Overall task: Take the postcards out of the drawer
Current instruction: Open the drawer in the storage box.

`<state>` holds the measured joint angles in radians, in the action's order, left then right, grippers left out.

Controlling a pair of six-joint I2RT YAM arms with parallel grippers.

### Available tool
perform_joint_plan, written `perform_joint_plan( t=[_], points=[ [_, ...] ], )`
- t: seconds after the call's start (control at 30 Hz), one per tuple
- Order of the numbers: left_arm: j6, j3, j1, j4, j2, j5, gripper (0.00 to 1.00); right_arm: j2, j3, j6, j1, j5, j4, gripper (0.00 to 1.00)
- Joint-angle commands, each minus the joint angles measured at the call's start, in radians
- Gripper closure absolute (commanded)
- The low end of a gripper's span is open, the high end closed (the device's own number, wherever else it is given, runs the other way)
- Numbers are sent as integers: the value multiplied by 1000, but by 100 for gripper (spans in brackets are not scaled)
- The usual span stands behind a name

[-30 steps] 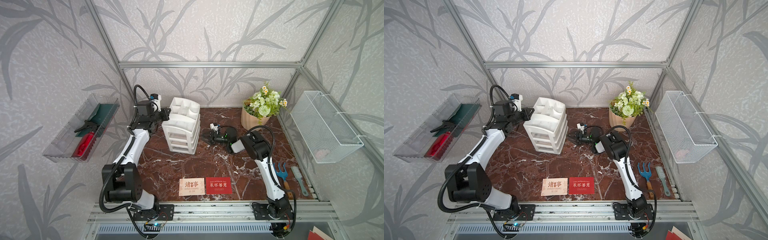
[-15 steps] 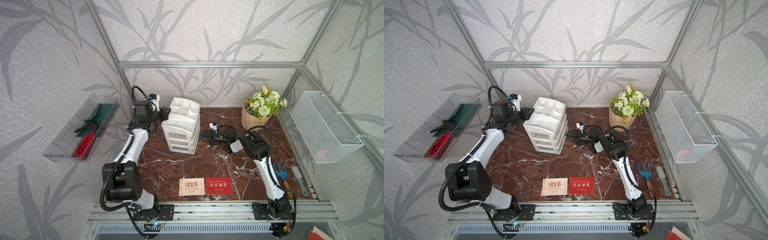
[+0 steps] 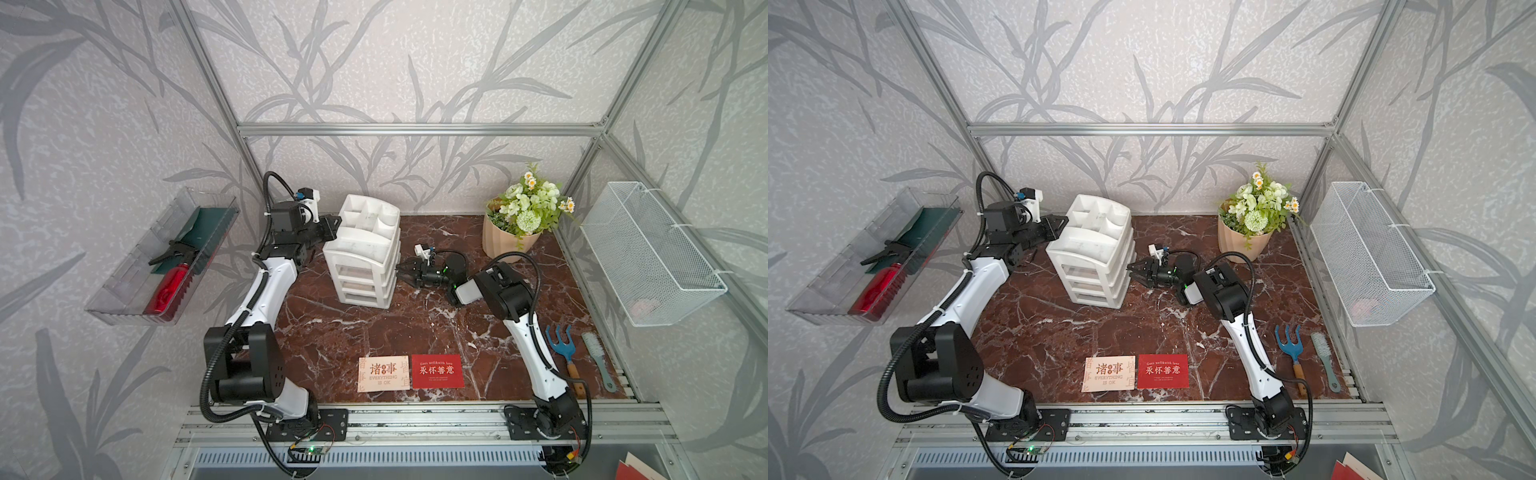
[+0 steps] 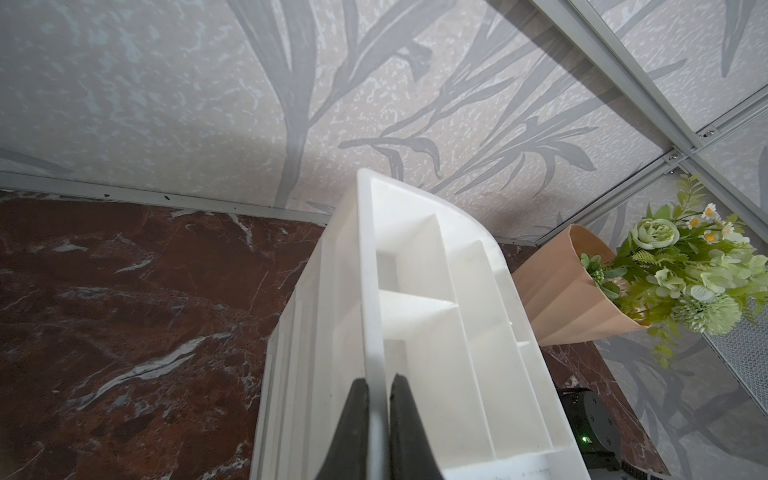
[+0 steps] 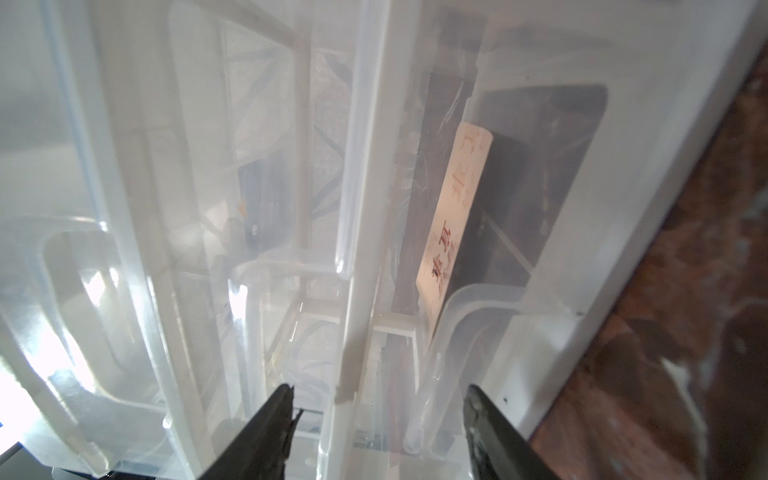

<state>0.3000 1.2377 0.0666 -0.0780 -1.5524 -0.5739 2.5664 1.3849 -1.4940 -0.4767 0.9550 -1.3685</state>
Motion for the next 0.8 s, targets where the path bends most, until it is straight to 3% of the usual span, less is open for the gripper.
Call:
perform_joint_plan(
  t=[0.0, 0.77],
  points=[
    [-116, -144, -13, -293, -151, 60, 100, 23, 23, -4, -8, -10, -37, 36],
    [-133, -147, -20, -307, -160, 98, 100, -6, 37, -43, -9, -26, -37, 40]
  ],
)
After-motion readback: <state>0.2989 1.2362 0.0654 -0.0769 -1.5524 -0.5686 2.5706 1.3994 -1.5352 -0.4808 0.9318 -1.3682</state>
